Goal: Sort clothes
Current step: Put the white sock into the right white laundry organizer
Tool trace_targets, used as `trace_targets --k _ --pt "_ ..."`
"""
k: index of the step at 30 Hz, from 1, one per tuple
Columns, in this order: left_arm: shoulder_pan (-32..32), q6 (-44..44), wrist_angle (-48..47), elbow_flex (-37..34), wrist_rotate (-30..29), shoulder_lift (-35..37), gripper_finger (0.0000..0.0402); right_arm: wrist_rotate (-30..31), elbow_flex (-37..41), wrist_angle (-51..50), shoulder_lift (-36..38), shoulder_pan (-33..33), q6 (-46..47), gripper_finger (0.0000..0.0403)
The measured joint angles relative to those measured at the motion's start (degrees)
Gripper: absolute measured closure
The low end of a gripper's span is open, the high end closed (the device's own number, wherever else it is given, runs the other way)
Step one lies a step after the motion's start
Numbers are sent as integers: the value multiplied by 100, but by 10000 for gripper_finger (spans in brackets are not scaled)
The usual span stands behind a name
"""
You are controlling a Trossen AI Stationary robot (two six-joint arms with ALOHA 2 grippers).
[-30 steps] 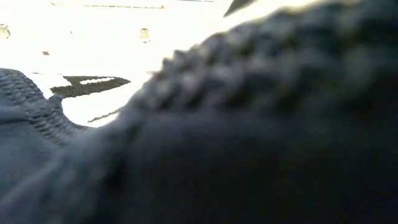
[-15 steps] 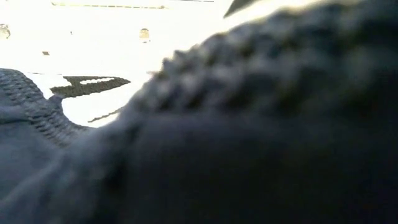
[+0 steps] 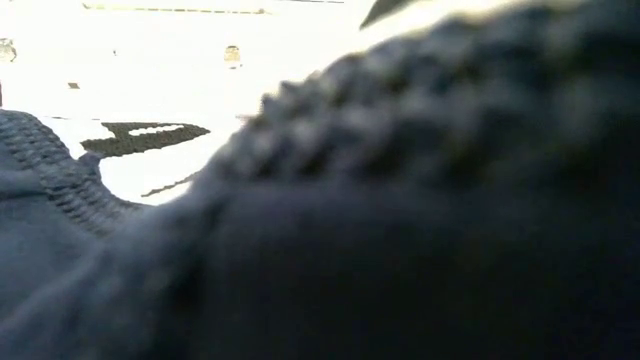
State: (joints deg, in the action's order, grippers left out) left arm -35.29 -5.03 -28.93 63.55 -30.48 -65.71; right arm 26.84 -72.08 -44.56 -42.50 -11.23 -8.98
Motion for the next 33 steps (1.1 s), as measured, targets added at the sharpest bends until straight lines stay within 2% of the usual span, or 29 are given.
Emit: trace_targets --k 5,12,18,23,27,33 --pt "0 -6 -2 0 -2 0 219 -78 644 500 91 -399 -32 402" --pt "0 56 -2 0 -2 0 219 -1121 1440 1521 -122 -1502 -41 402" --pt "-32 243 -25 0 173 0 219 -2184 1841 1895 -376 -2615 100 402" --pt "-81 233 -35 0 179 0 219 -2443 2136 2183 -681 -3333 341 402" --pt "-81 233 -37 0 179 0 219 -2790 2314 2526 -1070 -3671 489 402" --pt "-81 233 -54 0 181 0 219 -2846 2394 3073 -1843 -3730 617 401"
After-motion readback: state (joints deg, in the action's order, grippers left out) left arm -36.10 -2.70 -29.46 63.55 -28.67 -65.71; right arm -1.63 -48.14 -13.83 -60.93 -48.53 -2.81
